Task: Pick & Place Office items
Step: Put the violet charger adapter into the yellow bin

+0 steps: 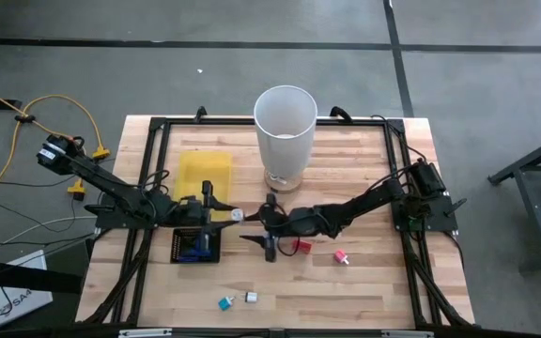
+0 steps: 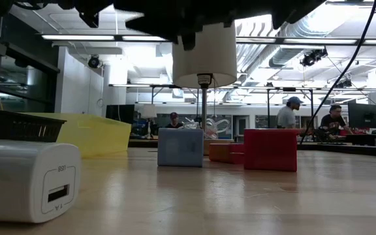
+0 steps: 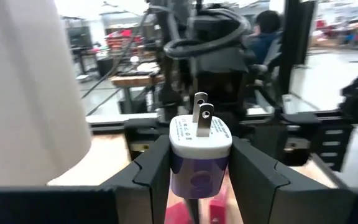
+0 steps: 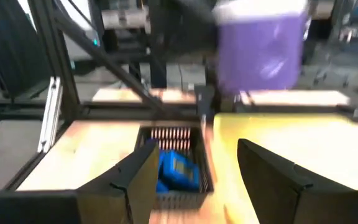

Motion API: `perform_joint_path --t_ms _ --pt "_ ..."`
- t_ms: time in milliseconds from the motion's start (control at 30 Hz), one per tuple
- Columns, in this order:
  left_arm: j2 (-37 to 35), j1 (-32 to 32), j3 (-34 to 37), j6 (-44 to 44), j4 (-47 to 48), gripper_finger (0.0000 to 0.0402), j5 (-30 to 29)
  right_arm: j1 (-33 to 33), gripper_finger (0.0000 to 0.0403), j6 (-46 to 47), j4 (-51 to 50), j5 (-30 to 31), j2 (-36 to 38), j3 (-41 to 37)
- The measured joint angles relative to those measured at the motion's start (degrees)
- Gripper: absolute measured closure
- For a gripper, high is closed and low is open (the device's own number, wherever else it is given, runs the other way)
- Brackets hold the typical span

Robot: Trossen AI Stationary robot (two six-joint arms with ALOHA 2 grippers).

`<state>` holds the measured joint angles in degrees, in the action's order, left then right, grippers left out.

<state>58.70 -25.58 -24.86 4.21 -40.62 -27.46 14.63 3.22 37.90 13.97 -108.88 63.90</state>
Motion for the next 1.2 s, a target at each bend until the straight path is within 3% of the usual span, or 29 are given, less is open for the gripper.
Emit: perform_joint_path --t_ms 167,300,433,567,867,1100,1200 --pt "-0.11 -1.52 0.02 -0.14 1.33 0.0273 -6.26 0.00 0.0197 4.51 -5.70 -0.01 0.00 0.00" --pt "-0.13 -3.56 0.02 -2.27 5.84 0.0273 -15.41 0.00 0.0197 7.54 -8.17 -0.02 0.00 0.00" --pt "-0.13 -5.80 0.02 -8.59 13.25 0.0273 -24.48 0.00 0.0197 9.15 -8.49 -0.02 0.00 0.00" --pt "-0.13 -7.22 0.02 -16.89 20.60 0.0273 -29.05 0.07 0.0197 9.23 -8.58 -0.02 0.00 0.00" --pt "-0.43 -6.25 0.02 -33.95 33.47 0.0273 -29.49 0.83 0.0197 9.23 -8.63 -0.02 0.00 0.00" --pt "-7.28 -1.56 0.02 -50.71 51.89 0.0273 -24.01 1.51 0.0197 9.23 -8.67 -0.21 0.00 0.00" --pt "-10.98 1.49 0.02 -57.94 58.23 0.0273 -18.83 1.51 0.0197 9.20 -8.65 -0.24 0.00 0.00"
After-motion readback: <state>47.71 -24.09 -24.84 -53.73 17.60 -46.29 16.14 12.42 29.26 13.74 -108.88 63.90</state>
